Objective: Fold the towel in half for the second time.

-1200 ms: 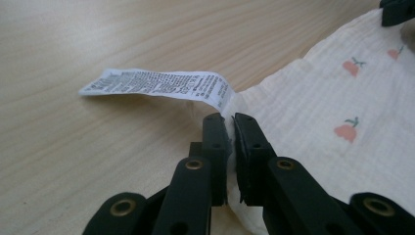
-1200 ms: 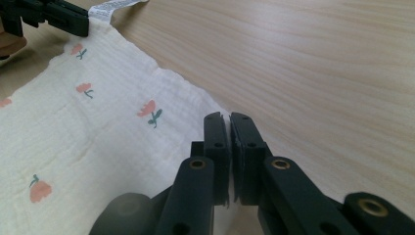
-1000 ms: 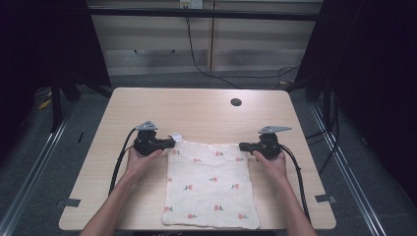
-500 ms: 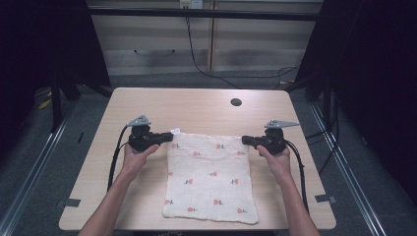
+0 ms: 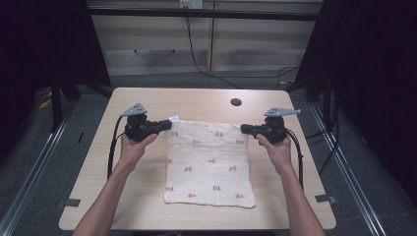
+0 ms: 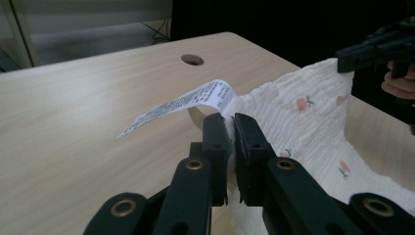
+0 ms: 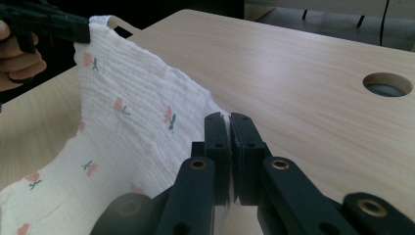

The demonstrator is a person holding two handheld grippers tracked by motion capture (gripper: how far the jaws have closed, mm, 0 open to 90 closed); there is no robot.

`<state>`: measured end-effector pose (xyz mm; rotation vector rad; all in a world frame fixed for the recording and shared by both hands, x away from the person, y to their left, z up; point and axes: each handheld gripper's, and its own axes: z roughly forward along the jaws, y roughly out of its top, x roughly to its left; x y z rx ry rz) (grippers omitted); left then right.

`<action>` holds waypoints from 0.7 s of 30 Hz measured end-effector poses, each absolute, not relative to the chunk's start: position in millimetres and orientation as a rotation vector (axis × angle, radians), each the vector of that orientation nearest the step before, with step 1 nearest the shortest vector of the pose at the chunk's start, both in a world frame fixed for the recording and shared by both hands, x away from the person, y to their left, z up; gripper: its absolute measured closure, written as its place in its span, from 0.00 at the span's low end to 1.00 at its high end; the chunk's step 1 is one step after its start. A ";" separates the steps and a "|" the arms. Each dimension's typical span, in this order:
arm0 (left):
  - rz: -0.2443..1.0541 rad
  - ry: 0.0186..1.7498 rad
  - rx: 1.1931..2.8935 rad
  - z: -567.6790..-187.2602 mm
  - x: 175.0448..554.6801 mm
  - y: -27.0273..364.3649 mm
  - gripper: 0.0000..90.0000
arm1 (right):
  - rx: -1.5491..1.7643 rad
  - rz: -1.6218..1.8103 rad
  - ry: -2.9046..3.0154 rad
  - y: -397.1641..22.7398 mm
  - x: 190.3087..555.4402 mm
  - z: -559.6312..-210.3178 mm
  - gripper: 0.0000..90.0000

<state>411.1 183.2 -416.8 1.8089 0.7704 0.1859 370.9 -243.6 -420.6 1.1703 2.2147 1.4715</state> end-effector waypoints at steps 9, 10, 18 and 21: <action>0.201 0.744 1.806 -406.7 413.5 182.7 0.94 | 1.138 1.489 2.201 -246.3 375.7 -404.3 0.97; 0.205 0.749 1.817 -410.4 412.3 182.2 0.94 | 1.134 1.480 2.211 -246.3 374.9 -406.7 0.96; 0.152 0.762 1.834 -435.2 406.5 190.0 0.94 | 1.159 1.451 2.253 -250.1 365.5 -427.9 0.96; 0.150 0.753 1.843 -437.2 401.3 193.9 0.94 | 1.158 1.484 2.252 -252.9 360.9 -430.9 0.96</action>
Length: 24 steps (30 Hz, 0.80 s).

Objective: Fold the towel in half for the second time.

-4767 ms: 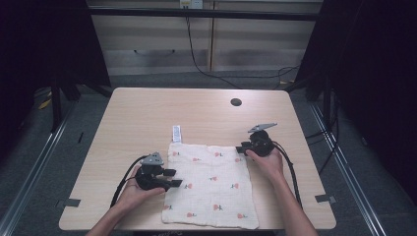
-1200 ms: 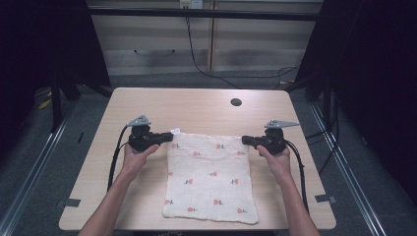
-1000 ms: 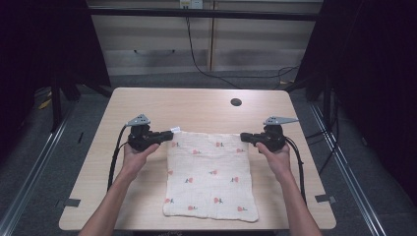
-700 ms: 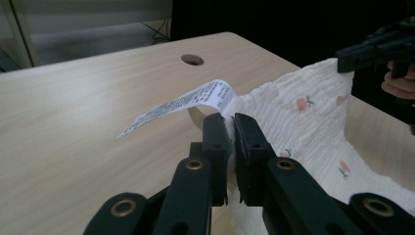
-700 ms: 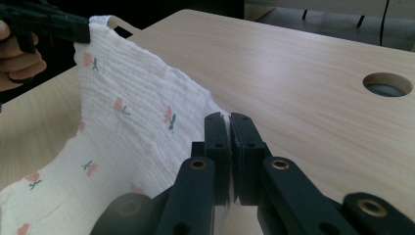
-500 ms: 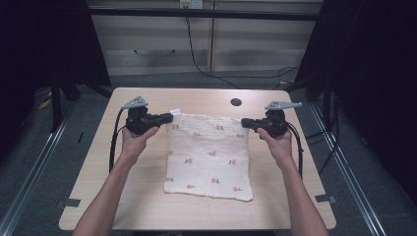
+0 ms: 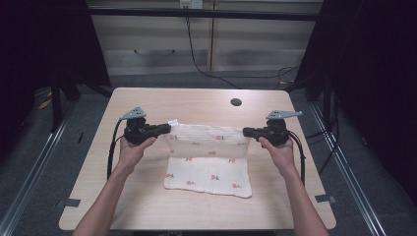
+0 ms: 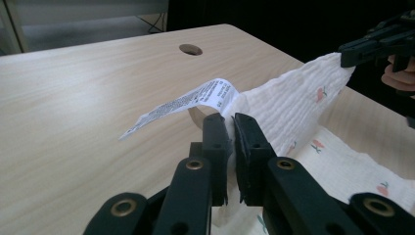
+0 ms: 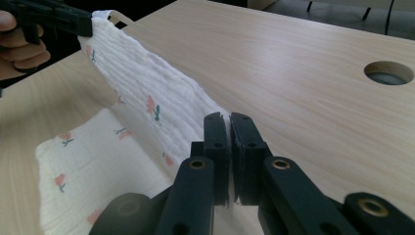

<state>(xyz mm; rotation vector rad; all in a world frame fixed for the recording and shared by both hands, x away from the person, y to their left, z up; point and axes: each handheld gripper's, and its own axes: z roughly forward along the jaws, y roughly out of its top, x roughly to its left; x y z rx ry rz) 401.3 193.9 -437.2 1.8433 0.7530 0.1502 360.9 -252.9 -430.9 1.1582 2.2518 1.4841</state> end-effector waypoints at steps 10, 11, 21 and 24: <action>0.131 0.677 1.889 -434.3 367.9 195.0 0.94 | 1.103 1.468 2.304 -255.2 326.7 -439.1 0.96; 0.131 0.677 1.889 -434.3 367.9 195.0 0.94 | 1.104 1.458 2.314 -254.6 323.7 -440.3 0.96; 0.097 0.644 1.904 -426.7 332.3 194.4 0.94 | 1.062 1.419 2.349 -253.2 290.1 -435.8 0.95; 0.141 0.615 1.959 -427.2 324.3 190.2 0.94 | 1.046 1.397 2.368 -251.6 282.6 -435.0 0.95</action>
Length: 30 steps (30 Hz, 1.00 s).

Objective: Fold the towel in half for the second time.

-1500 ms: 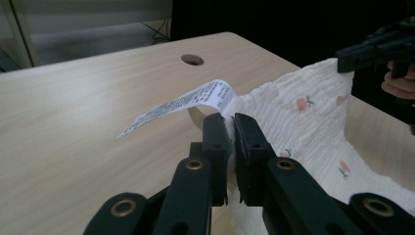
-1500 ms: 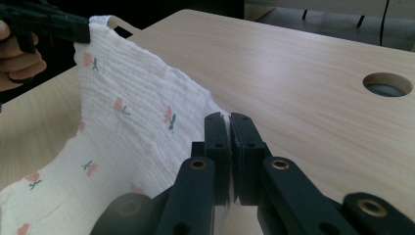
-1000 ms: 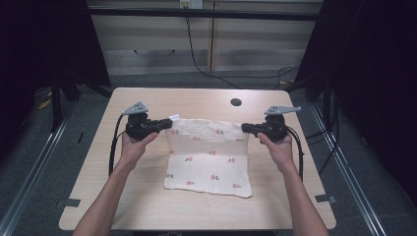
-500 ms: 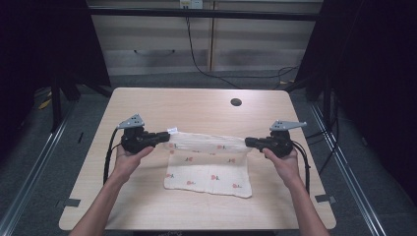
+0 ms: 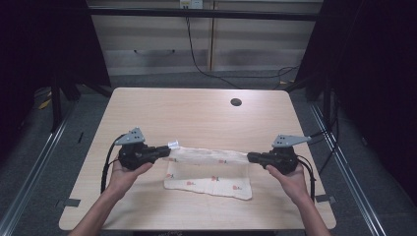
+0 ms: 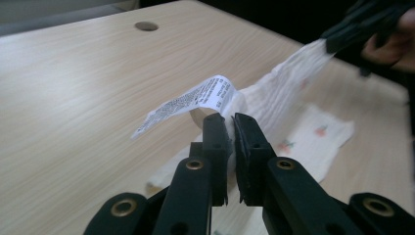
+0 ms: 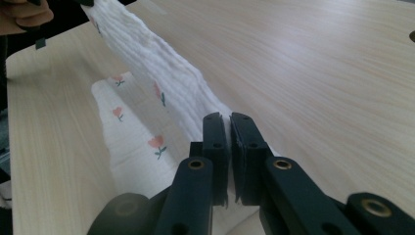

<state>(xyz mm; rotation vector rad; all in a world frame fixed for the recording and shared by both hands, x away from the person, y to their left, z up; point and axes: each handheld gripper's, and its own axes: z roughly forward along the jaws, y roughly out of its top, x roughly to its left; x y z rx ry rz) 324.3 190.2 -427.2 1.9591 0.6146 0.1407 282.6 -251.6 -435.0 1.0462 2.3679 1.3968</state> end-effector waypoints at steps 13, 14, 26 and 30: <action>0.086 0.636 2.042 -466.1 315.0 195.9 0.94 | 1.086 1.282 2.498 -242.4 254.2 -476.2 0.93; 0.085 0.644 2.059 -469.5 314.2 195.9 0.93 | 1.088 1.281 2.504 -242.8 253.3 -477.7 0.93; 0.015 0.661 2.064 -485.0 307.9 203.3 0.84 | 1.125 1.275 2.490 -244.8 244.9 -482.7 0.84; 0.032 0.659 2.000 -476.7 305.8 210.2 0.79 | 1.141 1.292 2.465 -246.4 244.1 -479.8 0.79</action>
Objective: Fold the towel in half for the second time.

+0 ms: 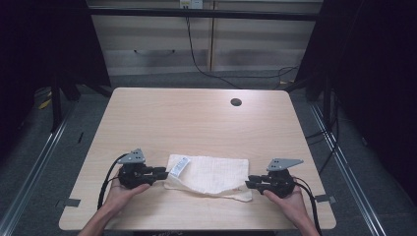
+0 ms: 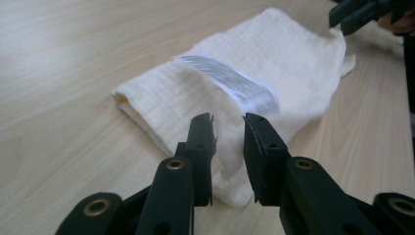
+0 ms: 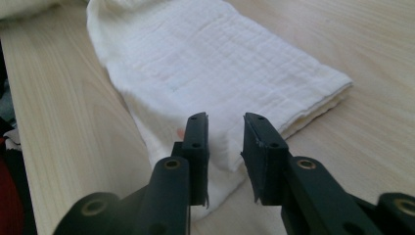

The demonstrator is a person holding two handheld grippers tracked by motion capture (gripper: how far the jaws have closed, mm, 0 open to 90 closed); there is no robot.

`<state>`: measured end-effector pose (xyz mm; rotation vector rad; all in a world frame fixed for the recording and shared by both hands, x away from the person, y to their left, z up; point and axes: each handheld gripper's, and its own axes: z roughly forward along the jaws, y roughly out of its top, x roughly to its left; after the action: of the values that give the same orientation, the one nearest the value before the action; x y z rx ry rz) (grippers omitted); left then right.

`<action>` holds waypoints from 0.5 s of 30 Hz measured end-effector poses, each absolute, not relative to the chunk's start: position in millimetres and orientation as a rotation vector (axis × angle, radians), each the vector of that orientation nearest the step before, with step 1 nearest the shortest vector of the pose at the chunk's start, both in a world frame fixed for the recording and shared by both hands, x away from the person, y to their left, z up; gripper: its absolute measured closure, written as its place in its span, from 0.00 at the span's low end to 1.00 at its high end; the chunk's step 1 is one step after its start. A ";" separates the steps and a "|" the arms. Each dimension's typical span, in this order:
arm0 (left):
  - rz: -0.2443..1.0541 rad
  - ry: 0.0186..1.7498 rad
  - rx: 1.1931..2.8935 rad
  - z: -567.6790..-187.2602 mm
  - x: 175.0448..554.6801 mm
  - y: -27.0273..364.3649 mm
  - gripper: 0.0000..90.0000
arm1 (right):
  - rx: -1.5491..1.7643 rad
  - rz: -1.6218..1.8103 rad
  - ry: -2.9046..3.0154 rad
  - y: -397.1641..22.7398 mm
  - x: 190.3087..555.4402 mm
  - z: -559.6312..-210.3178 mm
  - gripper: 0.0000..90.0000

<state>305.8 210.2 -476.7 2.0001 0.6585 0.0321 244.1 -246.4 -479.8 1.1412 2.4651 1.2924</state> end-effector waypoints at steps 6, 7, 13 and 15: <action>0.056 0.699 1.951 -472.8 311.0 217.8 0.76 | 1.150 1.331 2.409 -251.9 244.0 -471.0 0.77; 0.058 0.703 1.956 -472.8 312.8 217.5 0.76 | 1.150 1.330 2.406 -252.2 245.1 -470.5 0.77; 0.072 0.686 1.996 -470.1 329.4 198.6 0.76 | 1.153 1.309 2.373 -250.3 263.4 -467.7 0.82; 0.080 0.710 2.008 -473.2 337.8 191.0 0.73 | 1.164 1.302 2.371 -249.3 273.6 -467.9 0.82</action>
<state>337.8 191.0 -473.2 2.0078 0.7097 0.0799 273.6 -249.3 -467.9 1.1640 2.3711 1.3024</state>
